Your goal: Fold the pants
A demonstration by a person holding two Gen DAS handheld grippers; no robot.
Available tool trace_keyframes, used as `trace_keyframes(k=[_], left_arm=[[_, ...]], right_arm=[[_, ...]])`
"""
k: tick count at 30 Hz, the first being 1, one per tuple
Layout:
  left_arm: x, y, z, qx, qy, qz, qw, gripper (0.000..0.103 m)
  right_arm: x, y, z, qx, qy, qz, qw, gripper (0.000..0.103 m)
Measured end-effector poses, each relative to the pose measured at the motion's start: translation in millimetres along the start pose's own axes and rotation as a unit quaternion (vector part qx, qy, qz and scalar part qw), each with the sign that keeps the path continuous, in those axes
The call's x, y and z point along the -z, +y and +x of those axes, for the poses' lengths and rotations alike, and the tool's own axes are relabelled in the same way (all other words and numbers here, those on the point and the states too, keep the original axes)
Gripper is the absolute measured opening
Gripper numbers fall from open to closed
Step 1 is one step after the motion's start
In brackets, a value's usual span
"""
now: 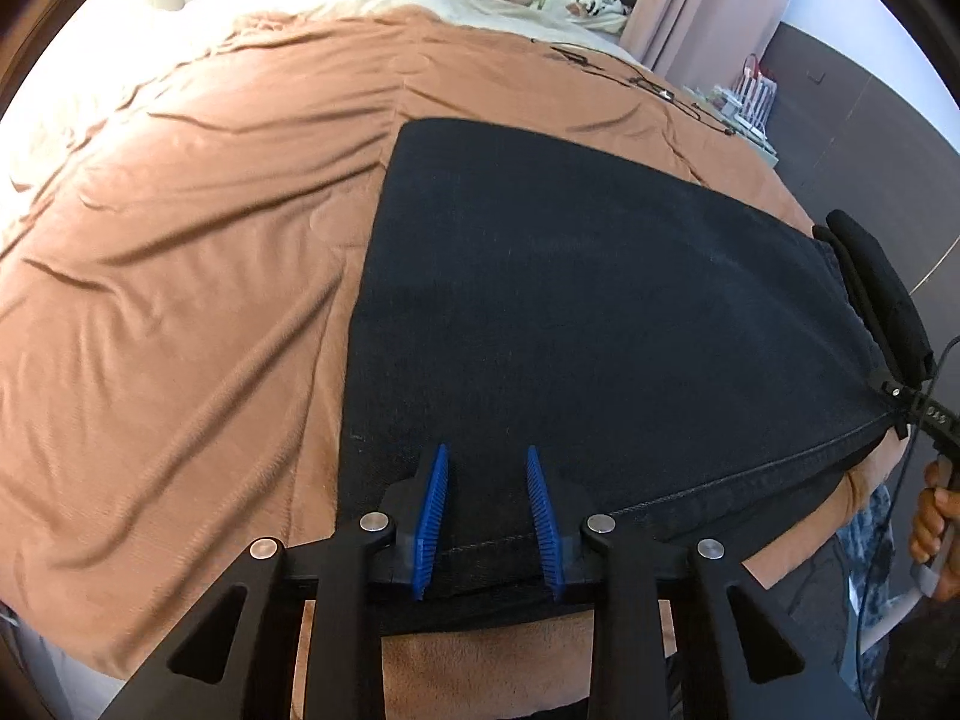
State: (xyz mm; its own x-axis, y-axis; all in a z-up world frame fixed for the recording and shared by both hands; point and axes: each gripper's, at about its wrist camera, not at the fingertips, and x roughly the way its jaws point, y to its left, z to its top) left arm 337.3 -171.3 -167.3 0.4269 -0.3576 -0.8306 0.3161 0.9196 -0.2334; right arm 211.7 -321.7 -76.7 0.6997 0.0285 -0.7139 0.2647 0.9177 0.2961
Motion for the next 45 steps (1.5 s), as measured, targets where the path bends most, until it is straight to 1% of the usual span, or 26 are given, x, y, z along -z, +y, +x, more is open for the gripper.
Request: trace_keyframes(k=[3,6,9,11,16,19,22,23,24,26,28,30,34,36,37,39,40,41,43,44,45], left_arm=[[6.5,2.1,-2.1,0.008,0.007,0.005,0.9999,0.030],[16.9,4.0,-7.0,0.013,0.016,0.022,0.9995,0.030],[24.5,8.2,-15.7,0.018,0.020,0.026,0.9993,0.030],[25.6,11.4,-23.4,0.015,0.019,0.025,0.9994,0.030],[24.3,29.8,-43.6,-0.006,0.007,0.004,0.9999,0.030],[18.1,40.6,-45.3,-0.010,0.002,-0.006,0.9999,0.030],[9.3,48.7,-42.3,-0.011,0.003,-0.024,0.9996,0.031],[6.8,49.4,-41.0,-0.011,0.002,-0.029,0.9995,0.032],[3.4,50.4,-38.0,-0.009,0.001,-0.037,0.9993,0.036],[-1.1,50.7,-32.6,0.001,0.003,-0.045,0.9990,0.037],[-5.8,52.0,-24.5,0.011,0.009,-0.054,0.9985,0.037],[-9.9,52.6,-15.0,0.021,0.018,-0.062,0.9977,0.037],[-13.0,52.8,2.0,0.047,0.040,-0.076,0.9951,0.037],[-15.2,53.4,9.0,0.052,0.049,-0.079,0.9943,0.038],[-16.8,54.2,11.7,0.057,0.051,-0.081,0.9938,0.040],[-19.7,56.4,14.6,0.067,0.053,-0.088,0.9925,0.042],[-21.1,58.1,16.1,0.070,0.054,-0.092,0.9919,0.042],[-23.0,59.8,17.8,0.070,0.055,-0.094,0.9915,0.042],[-26.2,63.4,20.5,0.080,0.057,-0.103,0.9898,0.042],[-28.5,65.9,22.7,0.087,0.057,-0.109,0.9886,0.042],[-30.1,67.5,24.1,0.092,0.058,-0.114,0.9876,0.042]], right_arm=[[4.2,-7.6,-0.9,-0.009,-0.005,0.005,1.000,0.016],[10.6,-10.6,-4.6,0.008,-0.012,0.001,1.000,0.016],[17.3,-16.7,-8.9,0.007,-0.013,0.011,1.000,0.015],[22.5,-20.3,-15.6,0.006,-0.013,0.015,1.000,0.013],[30.2,-23.5,-34.3,0.007,-0.025,0.026,0.999,0.013],[33.8,-28.6,-44.3,0.000,-0.036,0.037,0.999,0.016],[36.1,-42.3,-46.8,-0.017,-0.042,0.060,0.997,0.017],[37.7,-48.9,-46.7,-0.023,-0.044,0.075,0.996,0.020],[38.6,-53.2,-45.6,-0.026,-0.044,0.086,0.995,0.024],[42.3,-65.0,-45.4,-0.030,-0.046,0.112,0.992,0.049],[45.5,-73.6,-44.8,-0.039,-0.046,0.131,0.990,0.057],[49.1,-84.3,-41.1,-0.061,-0.039,0.158,0.985,0.057],[58.7,-103.9,-30.8,-0.106,-0.026,0.215,0.970,0.057],[62.2,-112.6,-24.5,-0.141,-0.023,0.241,0.960,0.057],[64.0,-116.9,-20.2,-0.168,-0.023,0.256,0.952,0.057],[65.2,-119.9,-12.5,-0.195,-0.019,0.271,0.943,0.059],[65.4,-119.6,-7.9,-0.204,-0.017,0.274,0.940,0.063],[63.8,-119.9,-3.4,-0.210,-0.014,0.275,0.938,0.064],[61.8,-117.6,6.2,-0.223,-0.006,0.276,0.935,0.064],[61.9,-116.0,9.4,-0.230,-0.010,0.278,0.933,0.064],[60.4,-115.1,15.7,-0.230,-0.006,0.276,0.933,0.064]])
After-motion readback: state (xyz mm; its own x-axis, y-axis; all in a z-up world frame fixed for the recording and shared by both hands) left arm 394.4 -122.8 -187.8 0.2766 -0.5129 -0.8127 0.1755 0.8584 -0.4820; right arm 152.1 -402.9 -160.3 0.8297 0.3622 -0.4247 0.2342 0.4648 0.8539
